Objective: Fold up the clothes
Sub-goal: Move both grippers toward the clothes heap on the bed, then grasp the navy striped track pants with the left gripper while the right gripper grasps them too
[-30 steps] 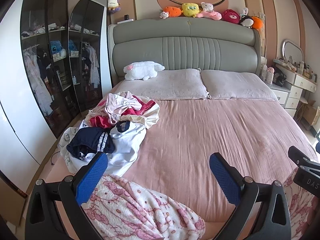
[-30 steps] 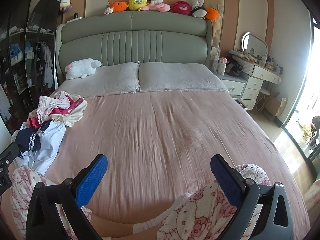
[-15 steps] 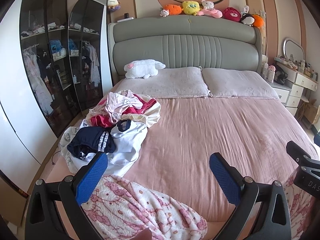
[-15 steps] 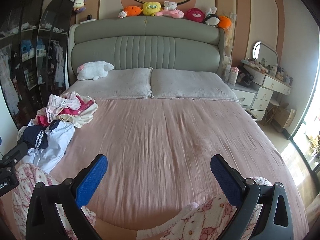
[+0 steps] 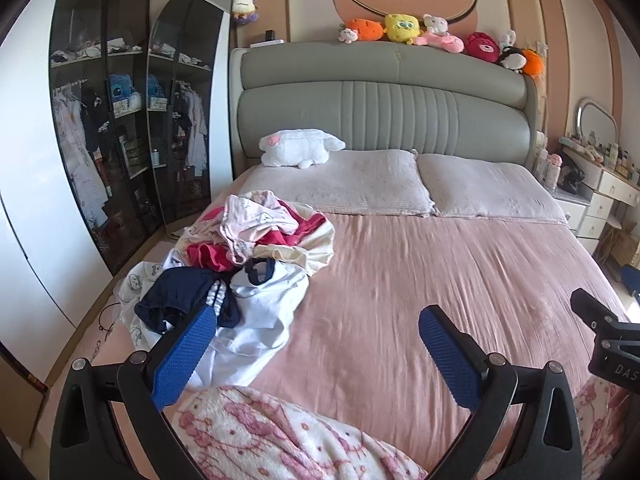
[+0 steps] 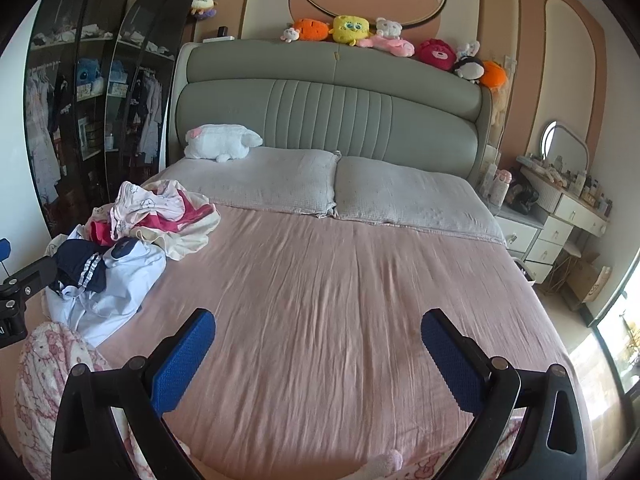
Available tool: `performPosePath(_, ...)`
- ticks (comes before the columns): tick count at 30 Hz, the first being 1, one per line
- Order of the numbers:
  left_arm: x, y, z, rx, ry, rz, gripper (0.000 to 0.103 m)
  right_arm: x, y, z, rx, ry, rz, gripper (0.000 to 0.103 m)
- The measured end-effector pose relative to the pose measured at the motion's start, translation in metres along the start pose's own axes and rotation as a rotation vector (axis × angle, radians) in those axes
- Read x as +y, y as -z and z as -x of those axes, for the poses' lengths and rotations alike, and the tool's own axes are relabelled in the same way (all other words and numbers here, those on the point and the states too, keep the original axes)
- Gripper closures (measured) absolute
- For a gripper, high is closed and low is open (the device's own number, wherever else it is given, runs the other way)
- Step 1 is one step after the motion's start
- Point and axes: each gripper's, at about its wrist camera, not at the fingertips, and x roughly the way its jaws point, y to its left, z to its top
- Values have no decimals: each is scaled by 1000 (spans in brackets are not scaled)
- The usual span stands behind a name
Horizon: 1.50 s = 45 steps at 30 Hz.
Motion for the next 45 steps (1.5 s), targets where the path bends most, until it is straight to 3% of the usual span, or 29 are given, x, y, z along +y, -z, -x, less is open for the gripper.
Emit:
performPosePath(5,44,-18,-20,3,-86,88,0,24,-36,-27,-29,-92,18,0)
performPosePath(13,119,-24,-61,42,-181,185,0,110,-63,-85,65,-335,55,0)
performPosePath(18,161,-9,-101,114,-232,233,0,176,-74,-119,79,-361,130,0)
performPosePath(23,197,17,-145,183,-242,298,0,238,-74,-159,119,-374,222,0)
performPosePath(27,226,45,-181,244,-248,352,1,290,-70,-187,138,-461,272,0)
performPosePath(31,244,62,-215,268,-148,410,2,346,-62,-212,179,-575,360,0)
performPosePath(33,251,64,-232,272,-138,431,5,373,-56,-220,195,-635,412,0)
performPosePath(35,259,68,-250,306,-165,440,11,398,-48,-228,207,-673,456,7)
performPosePath(37,268,75,-268,362,-177,450,11,416,-35,-238,241,-688,514,28)
performPosePath(39,275,81,-273,372,-123,498,12,434,-20,-248,285,-699,582,37)
performPosePath(41,277,84,-277,379,-64,520,49,445,-6,-255,305,-697,640,40)
performPosePath(42,273,82,-278,385,-37,499,74,448,0,-257,306,-692,653,46)
performPosePath(43,269,79,-277,381,-36,473,76,449,4,-259,317,-691,652,59)
performPosePath(45,260,72,-268,360,-39,426,82,448,5,-264,362,-707,599,72)
